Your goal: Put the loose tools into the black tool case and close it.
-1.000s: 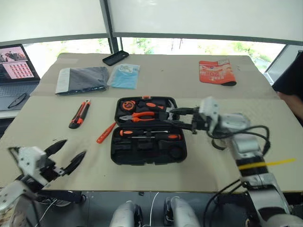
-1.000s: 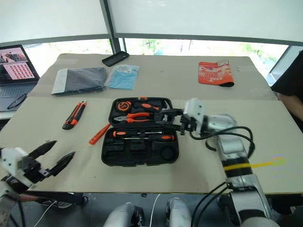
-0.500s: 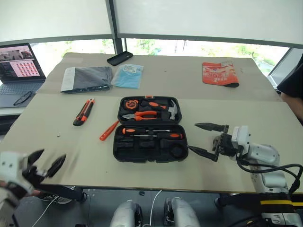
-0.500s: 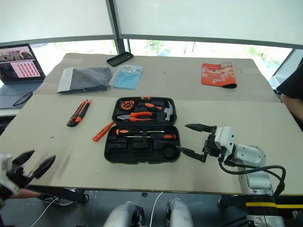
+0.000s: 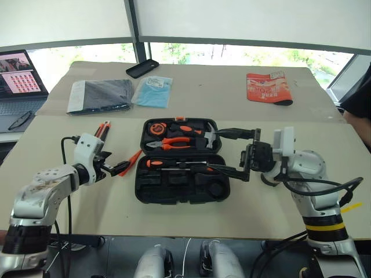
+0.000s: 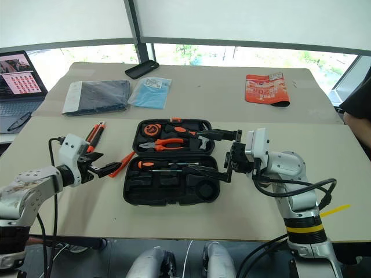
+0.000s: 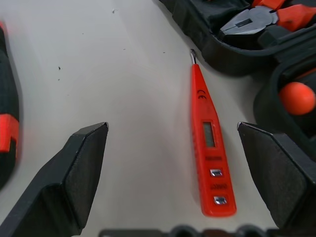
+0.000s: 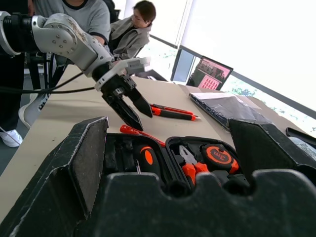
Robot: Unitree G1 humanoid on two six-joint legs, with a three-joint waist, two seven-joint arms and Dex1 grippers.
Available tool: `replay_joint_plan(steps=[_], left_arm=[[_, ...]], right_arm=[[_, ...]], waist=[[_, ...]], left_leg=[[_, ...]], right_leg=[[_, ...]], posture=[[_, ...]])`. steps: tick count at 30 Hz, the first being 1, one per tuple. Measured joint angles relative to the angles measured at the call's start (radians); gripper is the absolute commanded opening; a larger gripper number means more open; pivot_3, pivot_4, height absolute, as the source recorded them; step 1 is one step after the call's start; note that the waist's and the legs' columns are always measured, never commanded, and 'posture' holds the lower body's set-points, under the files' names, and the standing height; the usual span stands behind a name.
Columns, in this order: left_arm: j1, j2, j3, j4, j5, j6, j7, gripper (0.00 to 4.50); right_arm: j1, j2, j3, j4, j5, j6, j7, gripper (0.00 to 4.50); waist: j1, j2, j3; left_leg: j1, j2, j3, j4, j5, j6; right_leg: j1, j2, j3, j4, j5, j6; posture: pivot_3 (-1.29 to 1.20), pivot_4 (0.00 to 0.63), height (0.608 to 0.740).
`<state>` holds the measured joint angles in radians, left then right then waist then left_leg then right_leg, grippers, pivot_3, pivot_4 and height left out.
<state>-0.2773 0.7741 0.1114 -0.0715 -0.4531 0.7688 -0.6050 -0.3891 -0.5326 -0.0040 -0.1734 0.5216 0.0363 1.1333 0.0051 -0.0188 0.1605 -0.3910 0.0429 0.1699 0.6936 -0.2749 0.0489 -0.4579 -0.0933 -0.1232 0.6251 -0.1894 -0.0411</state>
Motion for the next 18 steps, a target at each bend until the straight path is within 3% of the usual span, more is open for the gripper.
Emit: replay_joint_plan(steps=[5,8,16,18], left_arm=[[-0.024,-0.04,-0.032,0.037,0.025,-0.011,-0.013,4.5],[-0.029,-0.058,-0.05,0.053,0.058,-0.048,-0.021,3.81],[0.011,-0.077,-0.043,0.093,0.107,-0.188,-0.056,0.71],[0.021,-0.083,-0.032,0.109,0.107,-0.225,-0.071,0.49]], right_arm=[[0.009,0.0,-0.001,-0.003,-0.006,0.0,-0.023,4.47],[0.021,-0.001,0.0,-0.01,-0.009,0.0,-0.025,4.5],[0.042,-0.012,-0.001,-0.024,-0.009,0.0,-0.025,4.5],[0.053,-0.014,-0.001,-0.027,-0.009,0.0,-0.025,4.5]], waist=[[0.003,0.0,0.0],[0.007,0.0,0.0],[0.007,0.0,0.0],[0.007,0.0,0.0]], left_leg=[[0.001,0.0,0.0,0.0,0.0,0.0],[0.002,0.0,0.0,0.001,0.0,-0.001],[0.003,0.0,-0.001,0.002,-0.001,-0.004],[0.002,0.0,-0.001,0.002,0.0,-0.002]], right_leg=[[0.0,-0.001,0.001,0.002,-0.003,0.005],[0.001,-0.003,0.001,0.003,-0.003,0.005],[0.001,-0.009,0.001,0.004,-0.002,0.005],[0.001,-0.009,0.001,0.004,-0.002,0.004]], posture=[[0.0,0.15,0.74],[0.0,0.15,0.74],[0.0,0.15,0.74],[0.0,0.15,0.74]])
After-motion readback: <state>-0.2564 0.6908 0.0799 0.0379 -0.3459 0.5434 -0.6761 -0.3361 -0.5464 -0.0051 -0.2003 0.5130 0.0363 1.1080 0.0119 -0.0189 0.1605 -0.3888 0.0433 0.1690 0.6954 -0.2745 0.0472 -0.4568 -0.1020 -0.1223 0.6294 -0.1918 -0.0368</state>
